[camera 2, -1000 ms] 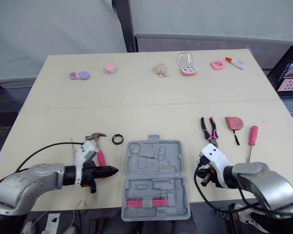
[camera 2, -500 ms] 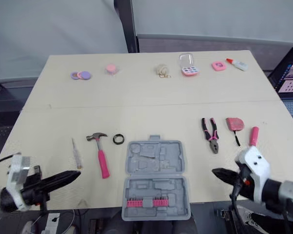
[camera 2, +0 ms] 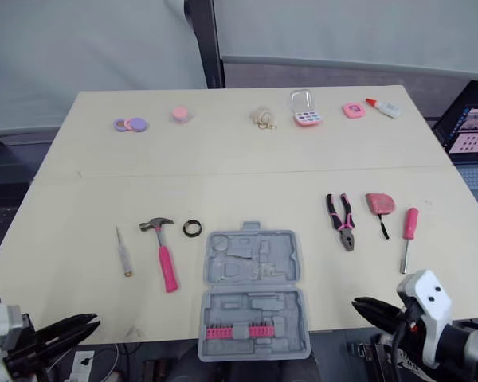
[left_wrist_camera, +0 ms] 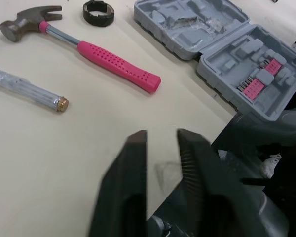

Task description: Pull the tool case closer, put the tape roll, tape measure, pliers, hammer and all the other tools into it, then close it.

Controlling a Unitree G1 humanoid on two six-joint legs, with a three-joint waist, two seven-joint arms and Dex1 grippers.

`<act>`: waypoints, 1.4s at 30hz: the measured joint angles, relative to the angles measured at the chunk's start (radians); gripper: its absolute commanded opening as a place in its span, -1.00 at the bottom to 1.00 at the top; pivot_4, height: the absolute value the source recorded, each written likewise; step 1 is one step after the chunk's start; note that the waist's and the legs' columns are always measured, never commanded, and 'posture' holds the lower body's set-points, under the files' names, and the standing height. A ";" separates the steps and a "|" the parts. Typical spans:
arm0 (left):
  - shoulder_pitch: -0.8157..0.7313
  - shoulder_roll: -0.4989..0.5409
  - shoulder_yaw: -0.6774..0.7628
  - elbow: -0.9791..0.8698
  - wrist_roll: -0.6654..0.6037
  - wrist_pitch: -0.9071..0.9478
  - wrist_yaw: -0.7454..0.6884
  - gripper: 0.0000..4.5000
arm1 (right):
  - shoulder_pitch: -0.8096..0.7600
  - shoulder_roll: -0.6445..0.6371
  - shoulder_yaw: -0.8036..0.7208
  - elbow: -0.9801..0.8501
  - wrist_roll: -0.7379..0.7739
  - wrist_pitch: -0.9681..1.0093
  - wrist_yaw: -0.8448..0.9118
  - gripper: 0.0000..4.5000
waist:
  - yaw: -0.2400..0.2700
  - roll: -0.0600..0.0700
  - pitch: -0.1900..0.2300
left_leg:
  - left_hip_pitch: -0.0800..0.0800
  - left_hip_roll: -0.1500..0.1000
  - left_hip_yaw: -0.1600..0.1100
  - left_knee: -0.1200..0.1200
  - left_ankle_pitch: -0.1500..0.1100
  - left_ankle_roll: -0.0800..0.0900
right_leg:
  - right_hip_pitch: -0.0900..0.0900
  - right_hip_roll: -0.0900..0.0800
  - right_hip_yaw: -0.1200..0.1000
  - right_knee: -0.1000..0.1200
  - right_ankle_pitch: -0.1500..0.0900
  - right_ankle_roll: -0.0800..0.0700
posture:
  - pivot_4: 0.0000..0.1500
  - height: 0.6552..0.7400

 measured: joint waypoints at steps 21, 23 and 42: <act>-0.033 0.011 -0.095 -0.098 0.032 0.153 0.222 1.00 | -0.042 -0.029 -0.017 -0.001 -0.004 -0.064 -0.022 0.99 | -0.001 0.000 -0.001 | 0.001 0.000 0.000 0.000 -0.001 0.000 | 0.001 0.000 0.000 0.001 0.000 0.000 | 1.00 1.00; -0.033 0.022 -0.107 -0.141 0.036 0.206 0.262 1.00 | -0.069 -0.046 -0.015 0.000 -0.020 -0.095 -0.023 0.99 | -0.001 0.000 -0.001 | 0.001 0.000 0.000 0.000 -0.001 0.000 | 0.001 0.000 0.000 0.001 0.000 0.000 | 1.00 1.00; -0.147 0.296 -0.157 -0.321 0.049 0.553 0.315 1.00 | -0.043 0.012 0.052 0.076 -0.059 -0.405 0.039 0.99 | 0.004 0.001 -0.002 | 0.001 0.000 -0.004 0.003 -0.001 0.000 | 0.003 0.001 0.000 0.003 0.000 -0.001 | 1.00 1.00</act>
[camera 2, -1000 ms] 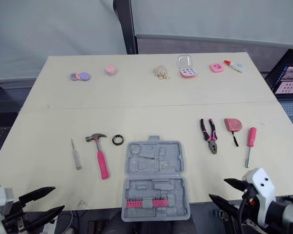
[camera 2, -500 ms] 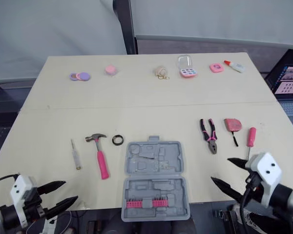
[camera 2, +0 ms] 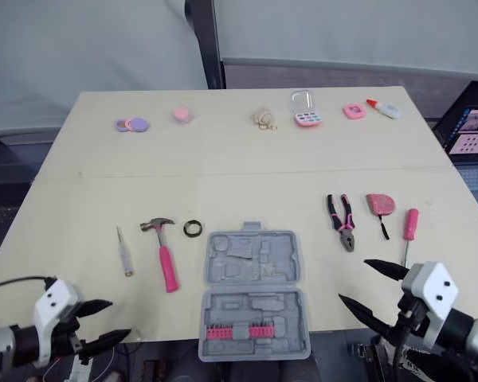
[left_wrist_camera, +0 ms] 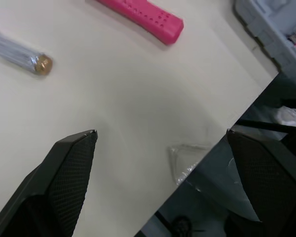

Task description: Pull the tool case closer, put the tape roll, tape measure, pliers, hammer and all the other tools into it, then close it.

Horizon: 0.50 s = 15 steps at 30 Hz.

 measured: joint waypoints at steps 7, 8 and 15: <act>-0.454 0.330 -0.128 -0.063 -0.069 0.249 0.001 1.00 | -0.038 -0.012 0.032 0.023 -0.001 -0.014 -0.001 0.99 | -0.008 0.004 0.000 | 0.001 -0.002 -0.001 0.001 -0.002 0.000 | 0.000 0.001 0.000 0.002 0.000 -0.001 | 1.00 1.00; -0.536 0.356 -0.198 -0.064 -0.066 0.281 0.012 1.00 | -0.044 -0.014 0.035 0.025 -0.002 -0.014 -0.001 0.99 | -0.009 0.005 0.000 | 0.002 -0.004 0.000 0.001 -0.002 -0.001 | 0.000 0.002 0.000 0.003 0.000 -0.001 | 1.00 1.00; -0.996 0.383 -0.657 -0.074 0.024 0.443 0.020 1.00 | -0.047 -0.040 0.018 0.026 0.001 -0.008 -0.002 0.99 | -0.012 0.005 0.001 | 0.000 0.000 0.003 0.004 -0.003 -0.003 | -0.002 0.008 0.001 0.003 0.000 -0.001 | 1.00 1.00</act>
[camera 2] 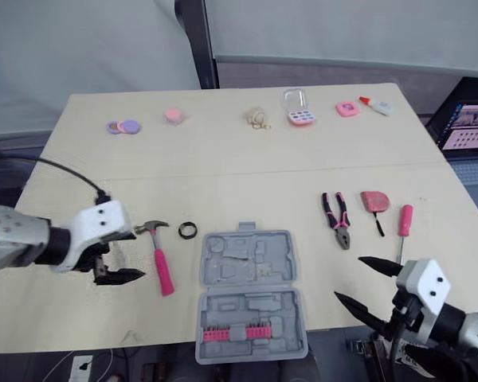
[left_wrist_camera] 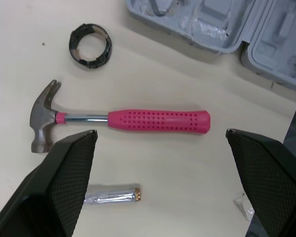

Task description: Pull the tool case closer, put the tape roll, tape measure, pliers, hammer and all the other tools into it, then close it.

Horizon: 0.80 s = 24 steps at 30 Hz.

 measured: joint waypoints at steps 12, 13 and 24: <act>-0.476 -0.140 -0.619 0.138 0.368 -0.031 -0.177 1.00 | 0.044 -0.005 -0.044 0.000 0.002 0.003 0.000 0.99 | 0.011 -0.001 0.000 | -0.003 0.001 0.001 0.004 -0.001 -0.001 | 0.000 0.002 0.002 0.000 0.000 0.000 | 1.00 1.00; -0.503 -0.164 -0.659 0.169 0.404 -0.047 -0.198 1.00 | 0.052 0.000 -0.045 -0.002 0.002 0.000 0.000 0.99 | 0.012 -0.001 0.001 | -0.004 0.001 0.001 0.005 -0.001 -0.001 | 0.000 0.003 0.002 -0.001 0.000 0.000 | 1.00 1.00; -0.588 -0.317 -0.788 0.367 0.634 -0.186 -0.337 1.00 | 0.119 0.039 -0.046 -0.058 0.001 -0.003 -0.019 0.99 | 0.009 -0.001 0.001 | -0.004 0.002 0.000 0.005 -0.001 -0.001 | -0.002 0.003 0.002 0.000 0.000 0.000 | 1.00 1.00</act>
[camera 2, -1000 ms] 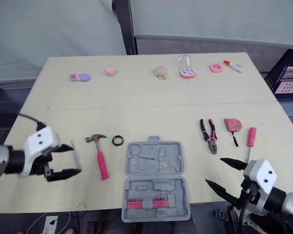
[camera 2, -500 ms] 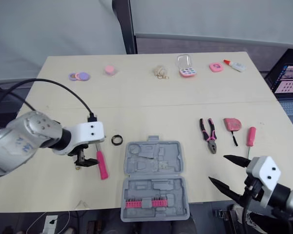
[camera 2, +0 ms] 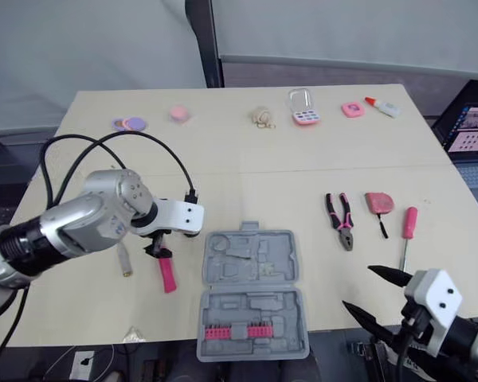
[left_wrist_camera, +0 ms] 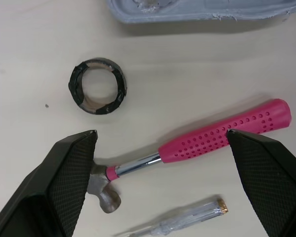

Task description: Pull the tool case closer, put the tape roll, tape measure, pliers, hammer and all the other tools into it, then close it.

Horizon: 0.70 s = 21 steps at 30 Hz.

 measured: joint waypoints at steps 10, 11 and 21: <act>0.059 -0.160 -0.005 0.216 0.133 -0.126 -0.005 1.00 | 0.010 0.007 -0.004 -0.018 0.000 0.003 -0.026 0.99 | 0.003 0.000 0.000 | 0.000 0.000 0.000 0.001 0.000 0.000 | 0.000 0.000 0.000 0.001 0.000 0.000 | 1.00 1.00; 0.060 -0.173 -0.001 0.236 0.138 -0.134 -0.005 1.00 | 0.010 0.007 -0.005 -0.019 0.001 0.004 -0.027 0.99 | 0.003 0.000 0.000 | 0.000 0.000 0.000 0.001 0.000 0.000 | 0.000 0.000 0.000 0.001 0.000 0.000 | 1.00 1.00; 0.081 -0.257 0.035 0.367 0.200 -0.223 0.003 1.00 | 0.016 0.010 -0.036 -0.023 0.002 0.007 -0.030 0.99 | 0.001 0.000 0.000 | 0.000 0.000 0.000 0.001 0.000 0.000 | -0.001 0.000 0.000 0.001 0.000 0.000 | 1.00 1.00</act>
